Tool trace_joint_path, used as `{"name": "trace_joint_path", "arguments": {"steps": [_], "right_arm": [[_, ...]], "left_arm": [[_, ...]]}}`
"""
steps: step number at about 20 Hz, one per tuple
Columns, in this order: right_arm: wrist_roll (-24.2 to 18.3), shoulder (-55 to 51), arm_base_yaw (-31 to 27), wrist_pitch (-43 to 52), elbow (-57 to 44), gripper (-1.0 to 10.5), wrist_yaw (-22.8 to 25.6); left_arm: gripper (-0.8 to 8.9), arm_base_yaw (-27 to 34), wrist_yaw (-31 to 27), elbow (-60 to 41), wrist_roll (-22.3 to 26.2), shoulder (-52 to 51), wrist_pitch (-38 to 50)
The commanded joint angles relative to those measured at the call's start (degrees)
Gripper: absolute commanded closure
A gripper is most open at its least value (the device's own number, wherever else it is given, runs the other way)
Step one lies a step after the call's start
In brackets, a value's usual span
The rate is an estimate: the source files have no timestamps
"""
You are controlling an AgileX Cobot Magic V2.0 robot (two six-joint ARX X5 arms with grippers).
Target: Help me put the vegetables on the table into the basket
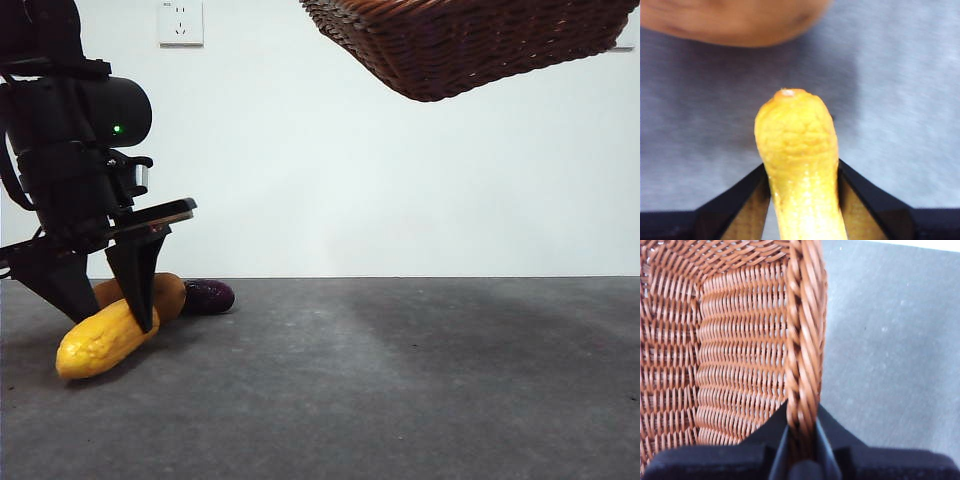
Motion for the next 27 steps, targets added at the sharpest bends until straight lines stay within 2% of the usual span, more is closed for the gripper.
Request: {"name": "trace_joint_path", "arguments": {"steps": [1, 5, 9, 13, 15, 17, 21, 24, 27], "right_arm": [[0.2, -0.02, 0.04, -0.28, 0.24, 9.6, -0.09], [0.22, 0.24, 0.04, -2.8, 0.15, 9.6, 2.45], [1.68, 0.33, 0.04, -1.68, -3.72, 9.6, 2.99], [5.14, 0.31, 0.04, 4.61, -13.4, 9.6, 1.51], [7.58, 0.31, 0.04, 8.94, -18.49, 9.6, -0.2], [9.9, 0.31, 0.04, 13.03, -23.37, 9.6, -0.87], [14.97, 0.31, 1.4, 21.35, -32.17, 9.6, -4.28], [17.62, 0.31, 4.0, 24.85, -35.41, 9.6, -4.22], [19.17, 0.31, 6.19, 26.58, -35.85, 9.6, -4.04]], "left_arm": [[8.21, -0.24, 1.95, -0.13, 3.13, 0.11, -0.61], [8.21, -0.61, 2.34, -0.15, 7.45, -5.22, -1.27], [8.21, -0.61, 2.86, -0.2, 10.38, -16.06, -2.47], [8.21, -1.77, 6.86, -0.39, 11.45, -28.81, -4.83], [8.21, -3.63, 7.04, -1.22, 11.28, -35.12, -5.44], [8.21, -6.43, 7.02, -2.19, 9.79, -40.22, -6.08], [8.21, -16.02, 6.8, -6.14, 2.58, -44.92, -1.14], [8.21, -24.04, 6.32, -7.39, -2.67, -40.92, 8.07], [8.22, -28.76, 3.91, -7.39, -5.51, -32.61, 15.23]]}}
